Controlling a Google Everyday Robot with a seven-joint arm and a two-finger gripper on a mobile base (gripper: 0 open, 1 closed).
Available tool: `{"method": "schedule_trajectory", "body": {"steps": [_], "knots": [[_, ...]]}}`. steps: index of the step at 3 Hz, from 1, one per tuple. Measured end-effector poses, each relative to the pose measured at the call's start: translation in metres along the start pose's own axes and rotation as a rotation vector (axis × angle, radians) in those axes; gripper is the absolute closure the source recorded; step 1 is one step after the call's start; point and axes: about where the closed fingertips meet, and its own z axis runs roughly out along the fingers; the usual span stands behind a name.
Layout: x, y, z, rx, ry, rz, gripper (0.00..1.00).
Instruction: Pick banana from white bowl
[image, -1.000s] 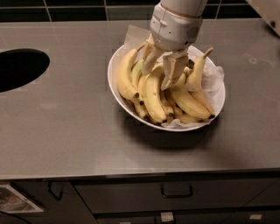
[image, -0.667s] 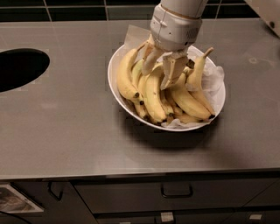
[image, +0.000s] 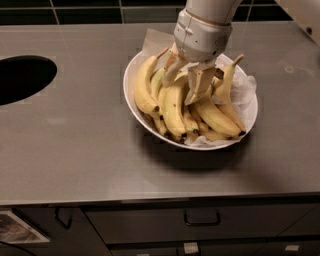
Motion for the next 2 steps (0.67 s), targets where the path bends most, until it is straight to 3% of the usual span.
{"method": "schedule_trajectory", "body": {"steps": [1, 2], "knots": [[0.0003, 0.0000, -0.0012, -0.001, -0.002, 0.001, 0.55], [0.0003, 0.0000, -0.0012, -0.001, -0.001, 0.001, 0.74]]}}
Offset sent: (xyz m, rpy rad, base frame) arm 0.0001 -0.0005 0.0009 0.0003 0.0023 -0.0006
